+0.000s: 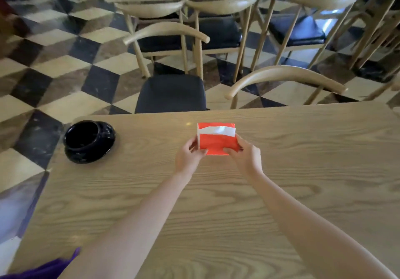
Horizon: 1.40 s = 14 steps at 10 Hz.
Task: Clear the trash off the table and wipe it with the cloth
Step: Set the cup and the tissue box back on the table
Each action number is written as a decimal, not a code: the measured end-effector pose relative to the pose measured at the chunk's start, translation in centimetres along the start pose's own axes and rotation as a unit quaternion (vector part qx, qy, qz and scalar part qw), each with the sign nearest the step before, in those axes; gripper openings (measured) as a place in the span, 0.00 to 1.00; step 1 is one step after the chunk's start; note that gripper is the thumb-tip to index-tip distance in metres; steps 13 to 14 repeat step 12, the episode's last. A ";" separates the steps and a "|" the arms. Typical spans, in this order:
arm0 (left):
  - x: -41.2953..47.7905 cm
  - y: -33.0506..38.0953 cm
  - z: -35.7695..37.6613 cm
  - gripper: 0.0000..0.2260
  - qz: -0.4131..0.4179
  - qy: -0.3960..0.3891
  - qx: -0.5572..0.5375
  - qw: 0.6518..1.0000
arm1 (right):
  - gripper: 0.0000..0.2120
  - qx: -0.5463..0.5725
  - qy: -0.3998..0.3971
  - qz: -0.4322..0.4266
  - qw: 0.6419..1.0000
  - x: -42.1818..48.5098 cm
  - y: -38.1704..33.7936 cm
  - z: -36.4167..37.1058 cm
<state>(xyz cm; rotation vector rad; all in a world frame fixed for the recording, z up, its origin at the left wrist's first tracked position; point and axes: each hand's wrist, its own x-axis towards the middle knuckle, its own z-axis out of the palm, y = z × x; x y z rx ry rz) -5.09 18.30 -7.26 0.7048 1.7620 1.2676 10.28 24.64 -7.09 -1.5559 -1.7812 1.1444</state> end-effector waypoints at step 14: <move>2.1 -1.4 -23.0 0.11 -0.091 -0.146 0.143 0.975 | 0.26 -0.279 -0.147 0.088 0.945 -2.7 -12.5 17.7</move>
